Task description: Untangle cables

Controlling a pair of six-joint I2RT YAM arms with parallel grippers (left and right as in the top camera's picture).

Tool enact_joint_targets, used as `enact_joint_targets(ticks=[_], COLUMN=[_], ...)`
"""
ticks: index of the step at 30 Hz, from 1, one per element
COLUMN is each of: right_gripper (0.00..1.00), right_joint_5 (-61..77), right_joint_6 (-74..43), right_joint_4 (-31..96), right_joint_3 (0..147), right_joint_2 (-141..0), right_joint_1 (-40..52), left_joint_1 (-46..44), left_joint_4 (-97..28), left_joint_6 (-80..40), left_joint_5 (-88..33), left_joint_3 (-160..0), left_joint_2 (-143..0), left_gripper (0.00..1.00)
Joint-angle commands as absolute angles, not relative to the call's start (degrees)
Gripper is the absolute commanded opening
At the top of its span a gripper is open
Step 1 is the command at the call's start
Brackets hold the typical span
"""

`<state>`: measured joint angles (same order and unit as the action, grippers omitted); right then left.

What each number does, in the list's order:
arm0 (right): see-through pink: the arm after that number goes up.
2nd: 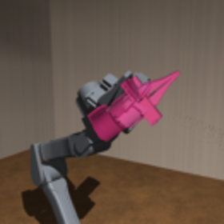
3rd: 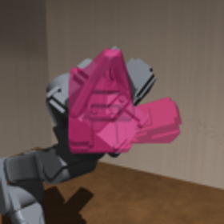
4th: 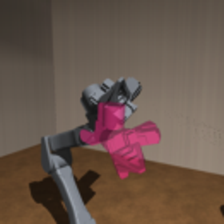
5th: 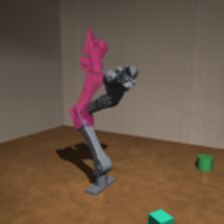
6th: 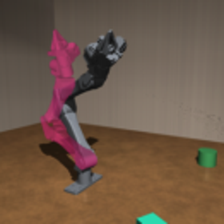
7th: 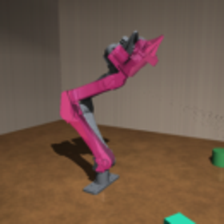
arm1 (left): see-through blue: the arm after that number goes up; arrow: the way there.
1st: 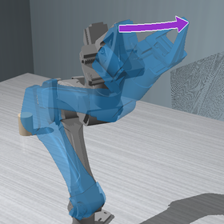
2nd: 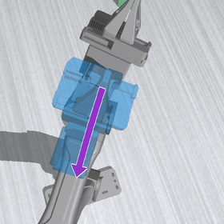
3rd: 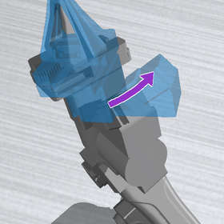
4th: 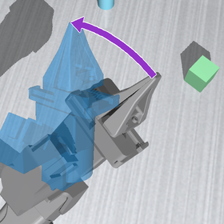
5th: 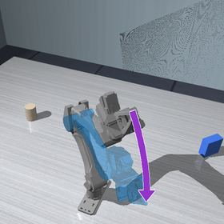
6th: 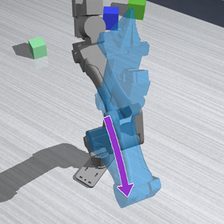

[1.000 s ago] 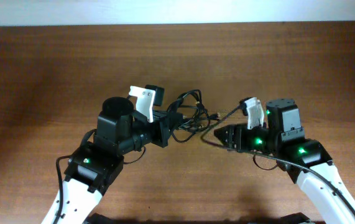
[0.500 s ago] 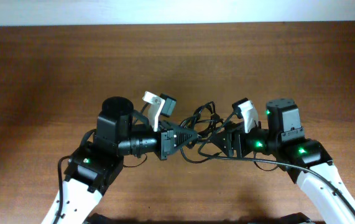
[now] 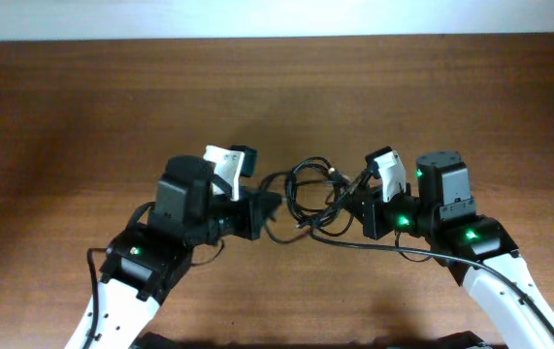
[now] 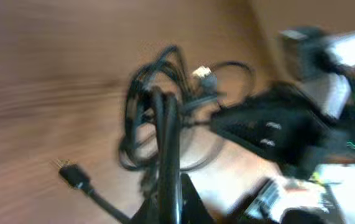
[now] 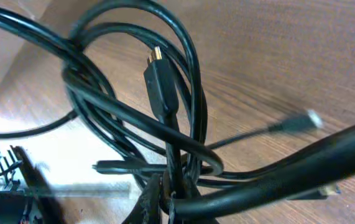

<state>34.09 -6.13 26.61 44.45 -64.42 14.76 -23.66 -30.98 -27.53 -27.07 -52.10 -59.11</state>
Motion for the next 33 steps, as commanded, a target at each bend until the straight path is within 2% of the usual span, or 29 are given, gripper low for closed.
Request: enact_joint_targets(ticks=[1,3,4,6,7,10,14,17,19,21,23,25,26,31,32,33], right_gripper=[0.04,0.04,0.04,0.04,0.04,0.04,0.04,0.04,0.04,0.04,0.04,0.04,0.04,0.04,0.11,0.31], right_joint_5=[34.8,42.6,46.3,62.7,64.6,61.1,47.9,48.0,52.7,52.9,55.1,64.4,64.9,48.8,45.9,45.5], right_joint_6=[-6.9,-6.9,-6.8,-6.8,-6.8,-6.2,-3.6,-3.1,1.7,1.7,-6.4,-13.8,-16.6,-36.1,-39.4,-40.0], right_joint_4=[26.4,25.2,24.0,16.4,15.4,17.4,27.3,28.3,29.1,28.3,24.2,20.9,21.6,27.8,28.4,28.5], right_joint_3=[44.8,44.8,44.8,44.8,44.8,44.8,44.8,44.8,44.8,44.8,45.1,45.1,45.1,45.1,45.1,45.1], right_joint_2=[-64.0,-63.3,-62.9,-62.2,-62.2,-62.2,-62.2,-62.2,-62.2,-62.2,-62.0,-61.6,-61.6,-61.6,-61.9,-62.3], right_joint_1=[14.6,14.6,14.6,14.6,14.6,14.6,14.6,14.6,14.6,14.6,12.7,6.6,3.4,-10.0,-9.9,-9.9], left_joint_1=[-23.5,-23.5,-23.5,-23.5,-23.5,-23.5,-23.5,-23.5,-23.5,-23.5,-23.5,-23.5,-23.5,-23.5,-23.5,-23.5], left_joint_4=[-33.6,-34.2,-34.2,-34.2,-33.9,-30.8,-16.3,-10.5,-9.4,-10.8,-19.5,-26.5,-27.4,-29.5,-29.5,-29.5], left_joint_6=[-28.4,-30.6,-30.6,-30.6,-30.6,-30.6,-32.9,-34.1,-34.1,-33.1,-32.5,-32.0,-31.2,-18.1,-16.6,-16.1], left_joint_5=[-9.5,-3.9,-3.6,-5.2,-6.7,-10.4,-20.9,-24.7,-24.6,-23.9,-17.6,-16.6,-17.6,-29.5,-29.9,-29.9], left_joint_3=[-52.6,-52.6,-52.6,-52.6,-52.6,-52.6,-52.6,-52.6,-52.6,-52.6,-52.6,-52.6,-52.6,-52.6,-52.6,-52.6], left_joint_2=[-58.8,-59.7,-60.6,-63.1,-63.8,-64.0,-64.0,-64.0,-64.0,-64.1,-64.2,-64.2,-64.2,-64.2,-64.2,-64.2], left_gripper=[0.0,0.0,0.0,0.0,0.0,0.0,0.0,0.0,0.0,0.0,0.0,0.0,0.0,0.0,0.0,0.0])
